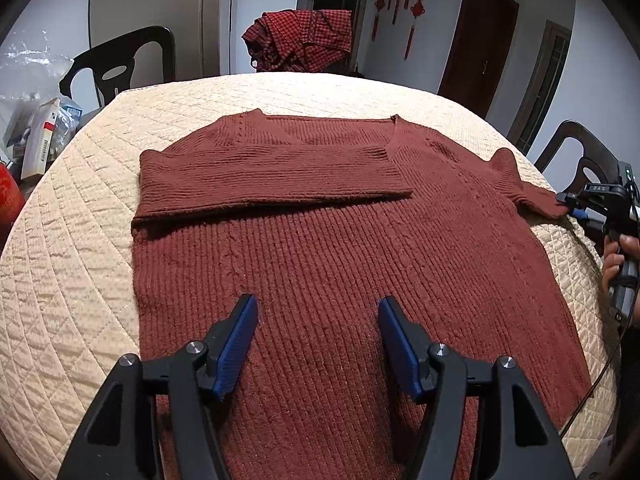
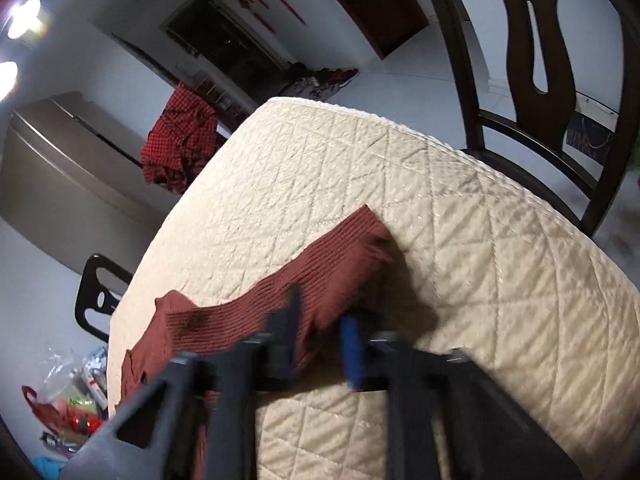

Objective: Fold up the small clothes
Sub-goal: 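Grasp the sleeve cuff nearest the right gripper with the right gripper, then fold the held sleeve across the body toward the left tool, release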

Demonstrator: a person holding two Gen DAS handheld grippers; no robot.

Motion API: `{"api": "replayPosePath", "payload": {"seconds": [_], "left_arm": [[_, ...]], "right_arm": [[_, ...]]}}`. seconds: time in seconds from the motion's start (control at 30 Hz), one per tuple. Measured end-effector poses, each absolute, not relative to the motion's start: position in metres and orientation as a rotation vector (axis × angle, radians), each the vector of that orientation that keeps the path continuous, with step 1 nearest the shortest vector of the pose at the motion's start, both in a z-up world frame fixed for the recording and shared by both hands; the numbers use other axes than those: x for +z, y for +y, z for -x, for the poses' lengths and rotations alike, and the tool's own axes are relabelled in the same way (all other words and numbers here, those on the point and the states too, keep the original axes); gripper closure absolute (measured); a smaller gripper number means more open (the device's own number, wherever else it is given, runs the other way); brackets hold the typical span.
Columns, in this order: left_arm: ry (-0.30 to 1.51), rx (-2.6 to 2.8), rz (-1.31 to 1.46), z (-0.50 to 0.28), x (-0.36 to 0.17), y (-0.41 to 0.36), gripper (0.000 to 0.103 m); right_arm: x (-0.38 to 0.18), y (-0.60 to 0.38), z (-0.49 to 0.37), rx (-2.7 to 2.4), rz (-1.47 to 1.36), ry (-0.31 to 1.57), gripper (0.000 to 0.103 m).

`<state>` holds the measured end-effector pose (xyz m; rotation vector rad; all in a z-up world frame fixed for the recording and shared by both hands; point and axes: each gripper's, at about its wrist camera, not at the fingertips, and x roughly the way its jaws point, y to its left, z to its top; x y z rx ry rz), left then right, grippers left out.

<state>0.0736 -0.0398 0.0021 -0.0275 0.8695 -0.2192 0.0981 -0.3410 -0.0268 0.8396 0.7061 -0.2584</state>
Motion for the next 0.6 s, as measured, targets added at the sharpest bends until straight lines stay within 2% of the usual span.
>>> {"api": "replayPosePath", "payload": {"seconds": [0.17,0.37,0.6], "left_arm": [[0.871,-0.227,0.028,-0.075,0.002,-0.040,0.034],[0.874,-0.239,0.022,-0.076,0.002,-0.042,0.031],[0.875,-0.234,0.011,-0.076,0.002,-0.043,0.030]], "right_arm": [[0.012,-0.310,-0.106,-0.139,-0.742,0.634,0.096],[0.054,-0.217,-0.127,0.163,-0.596,0.610,0.096],[0.008,-0.115,-0.160,0.431,-0.463,0.847,0.096]]}}
